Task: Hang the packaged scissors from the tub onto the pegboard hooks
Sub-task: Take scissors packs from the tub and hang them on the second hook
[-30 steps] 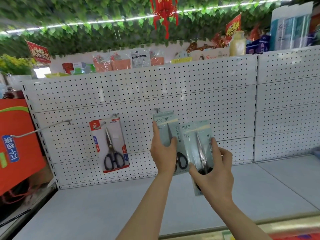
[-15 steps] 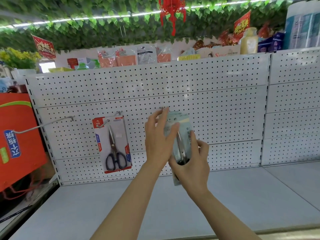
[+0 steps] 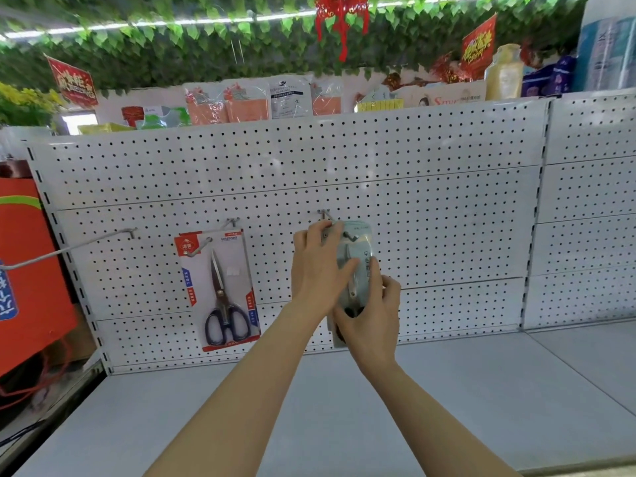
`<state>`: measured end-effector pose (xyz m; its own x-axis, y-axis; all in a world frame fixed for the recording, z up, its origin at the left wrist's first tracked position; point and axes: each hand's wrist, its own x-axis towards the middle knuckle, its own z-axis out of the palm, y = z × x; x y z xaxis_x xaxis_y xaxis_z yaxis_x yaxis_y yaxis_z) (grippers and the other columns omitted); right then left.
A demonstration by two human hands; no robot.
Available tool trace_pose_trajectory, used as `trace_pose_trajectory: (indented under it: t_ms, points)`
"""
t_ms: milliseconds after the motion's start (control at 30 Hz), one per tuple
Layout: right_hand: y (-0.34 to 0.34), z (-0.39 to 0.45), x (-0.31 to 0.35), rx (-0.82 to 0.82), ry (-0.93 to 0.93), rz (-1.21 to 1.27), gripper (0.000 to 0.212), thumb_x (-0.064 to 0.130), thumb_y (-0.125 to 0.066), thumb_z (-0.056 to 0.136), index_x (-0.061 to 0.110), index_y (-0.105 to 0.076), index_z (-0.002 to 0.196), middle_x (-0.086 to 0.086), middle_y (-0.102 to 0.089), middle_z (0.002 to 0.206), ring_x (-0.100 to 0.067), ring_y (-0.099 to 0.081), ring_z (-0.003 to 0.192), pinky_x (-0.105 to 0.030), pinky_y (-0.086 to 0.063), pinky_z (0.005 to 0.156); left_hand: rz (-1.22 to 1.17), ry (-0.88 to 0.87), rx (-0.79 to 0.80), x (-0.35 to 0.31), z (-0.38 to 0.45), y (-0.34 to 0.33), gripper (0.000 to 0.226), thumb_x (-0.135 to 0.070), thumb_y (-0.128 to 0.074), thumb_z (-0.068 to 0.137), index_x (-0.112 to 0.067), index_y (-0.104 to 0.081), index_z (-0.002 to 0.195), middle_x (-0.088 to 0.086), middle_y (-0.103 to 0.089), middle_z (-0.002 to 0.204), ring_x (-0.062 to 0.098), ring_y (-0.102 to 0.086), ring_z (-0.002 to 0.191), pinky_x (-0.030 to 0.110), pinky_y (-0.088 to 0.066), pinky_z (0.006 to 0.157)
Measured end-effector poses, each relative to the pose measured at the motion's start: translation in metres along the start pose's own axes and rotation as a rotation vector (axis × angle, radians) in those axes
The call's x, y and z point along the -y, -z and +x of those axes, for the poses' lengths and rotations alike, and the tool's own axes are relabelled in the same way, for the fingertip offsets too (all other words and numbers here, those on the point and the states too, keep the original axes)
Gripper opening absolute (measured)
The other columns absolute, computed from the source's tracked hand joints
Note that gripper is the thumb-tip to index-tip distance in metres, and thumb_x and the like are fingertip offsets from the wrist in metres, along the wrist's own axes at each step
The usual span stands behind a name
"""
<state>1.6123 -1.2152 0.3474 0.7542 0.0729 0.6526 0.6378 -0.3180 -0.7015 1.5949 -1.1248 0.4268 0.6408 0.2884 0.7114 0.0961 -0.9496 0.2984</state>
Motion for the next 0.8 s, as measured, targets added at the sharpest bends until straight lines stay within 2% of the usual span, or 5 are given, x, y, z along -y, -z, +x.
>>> trace_pose_trajectory:
  t_ms: [133,333,567,667,800]
  points:
    - [-0.011,0.01,-0.005,-0.004,0.015,-0.042,0.097,0.037,-0.077,0.073,0.025,-0.021,0.151,-0.007,-0.04,0.128,-0.02,-0.047,0.107,-0.03,-0.048,0.067,0.022,-0.027,0.023,0.009,0.01,-0.006,0.072,-0.038,-0.066,0.089,-0.024,-0.032,0.151,-0.001,-0.035,0.145,0.024,-0.028,0.127,0.034,-0.045,0.1]
    - [-0.012,0.02,-0.01,-0.005,0.03,-0.084,0.089,0.042,-0.071,0.076,0.024,-0.025,0.149,-0.004,-0.042,0.132,-0.022,-0.046,0.115,-0.043,-0.055,0.076,0.077,-0.057,0.043,0.017,0.018,-0.007,0.072,-0.041,-0.064,0.09,-0.025,-0.031,0.151,-0.001,-0.035,0.146,0.025,-0.028,0.128,0.037,-0.046,0.099]
    - [0.026,0.012,-0.019,-0.06,0.196,-0.271,0.079,0.034,-0.071,0.08,0.008,-0.035,0.146,-0.012,-0.045,0.142,-0.025,-0.041,0.13,-0.041,-0.039,0.106,0.067,-0.119,0.027,0.019,-0.002,-0.001,0.084,-0.045,-0.062,0.089,-0.023,-0.016,0.156,0.002,-0.025,0.159,0.024,-0.019,0.146,0.04,-0.023,0.119]
    - [0.057,0.01,-0.023,-0.094,0.319,-0.411,0.072,0.038,-0.064,0.084,0.005,-0.038,0.144,-0.013,-0.048,0.14,-0.028,-0.043,0.128,-0.04,-0.037,0.104,0.083,-0.172,-0.015,0.012,-0.018,0.007,0.08,-0.047,-0.061,0.089,-0.02,-0.022,0.154,0.003,-0.026,0.159,0.024,-0.02,0.147,0.039,-0.018,0.119]
    - [0.099,0.0,-0.029,-0.126,0.399,-0.521,0.064,0.034,-0.061,0.085,0.003,-0.045,0.138,-0.013,-0.053,0.133,-0.031,-0.05,0.119,-0.04,-0.039,0.1,0.071,-0.263,-0.07,-0.006,-0.041,0.015,0.071,-0.05,-0.053,0.089,-0.014,-0.036,0.148,0.005,-0.038,0.151,0.027,-0.031,0.14,0.043,-0.026,0.117]
